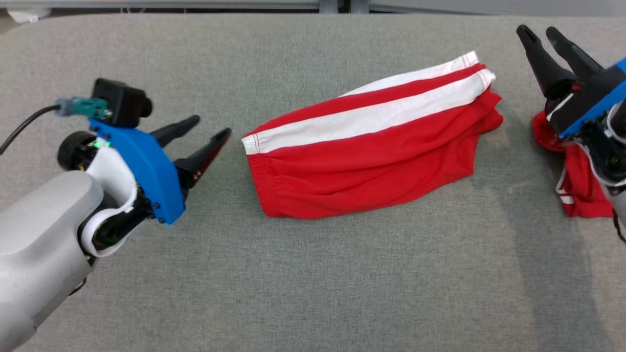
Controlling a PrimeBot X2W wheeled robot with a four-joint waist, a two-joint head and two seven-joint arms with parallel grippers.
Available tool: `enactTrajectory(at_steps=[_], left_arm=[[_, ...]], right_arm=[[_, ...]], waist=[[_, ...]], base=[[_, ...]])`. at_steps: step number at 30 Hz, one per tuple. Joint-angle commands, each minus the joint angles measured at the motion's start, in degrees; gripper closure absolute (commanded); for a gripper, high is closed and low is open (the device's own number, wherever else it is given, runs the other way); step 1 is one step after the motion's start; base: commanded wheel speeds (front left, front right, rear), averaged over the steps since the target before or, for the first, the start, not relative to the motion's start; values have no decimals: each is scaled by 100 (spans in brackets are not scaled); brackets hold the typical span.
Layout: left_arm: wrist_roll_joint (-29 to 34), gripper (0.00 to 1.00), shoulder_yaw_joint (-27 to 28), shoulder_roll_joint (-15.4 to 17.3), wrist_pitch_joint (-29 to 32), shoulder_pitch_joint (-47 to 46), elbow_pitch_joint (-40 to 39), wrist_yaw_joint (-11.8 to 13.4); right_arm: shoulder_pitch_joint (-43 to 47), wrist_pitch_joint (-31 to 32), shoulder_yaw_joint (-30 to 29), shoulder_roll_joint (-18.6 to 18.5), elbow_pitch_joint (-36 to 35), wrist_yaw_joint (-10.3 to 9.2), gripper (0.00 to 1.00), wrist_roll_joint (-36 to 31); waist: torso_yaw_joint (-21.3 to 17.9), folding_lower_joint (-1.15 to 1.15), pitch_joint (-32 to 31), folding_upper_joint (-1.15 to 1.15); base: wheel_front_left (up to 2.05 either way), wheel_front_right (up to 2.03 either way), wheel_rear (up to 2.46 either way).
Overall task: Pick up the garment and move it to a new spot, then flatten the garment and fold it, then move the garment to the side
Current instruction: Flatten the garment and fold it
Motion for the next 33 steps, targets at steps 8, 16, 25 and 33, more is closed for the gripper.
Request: enactTrajectory(at_steps=[8, 16, 25, 33], left_arm=[[501, 0, 344, -194, -1798, 773, 389, 1106], [1369, 0, 2246, -827, -2077, 2079, -361, 1813], [2693, 0, 3576, -1651, -2080, 3323, -668, 1596], [3183, 0, 3921, -2198, -2081, 3606, -329, 1274]], right_arm=[[823, -1347, 84, 205, 231, 1, 0, -189], [902, -1282, 275, 650, 1275, 1, 0, -216], [37, -547, 361, 817, 2907, 1, 0, -341], [-506, 322, 368, 745, 3786, 1, 0, -407]], waist=[[-53, 1, -536, -1], [189, 1, -581, -1], [755, 1, -450, -1], [1203, 1, -317, -1]], base=[[0, 0, 0], [0, 0, 0], [0, 0, 0], [0, 0, 0]])
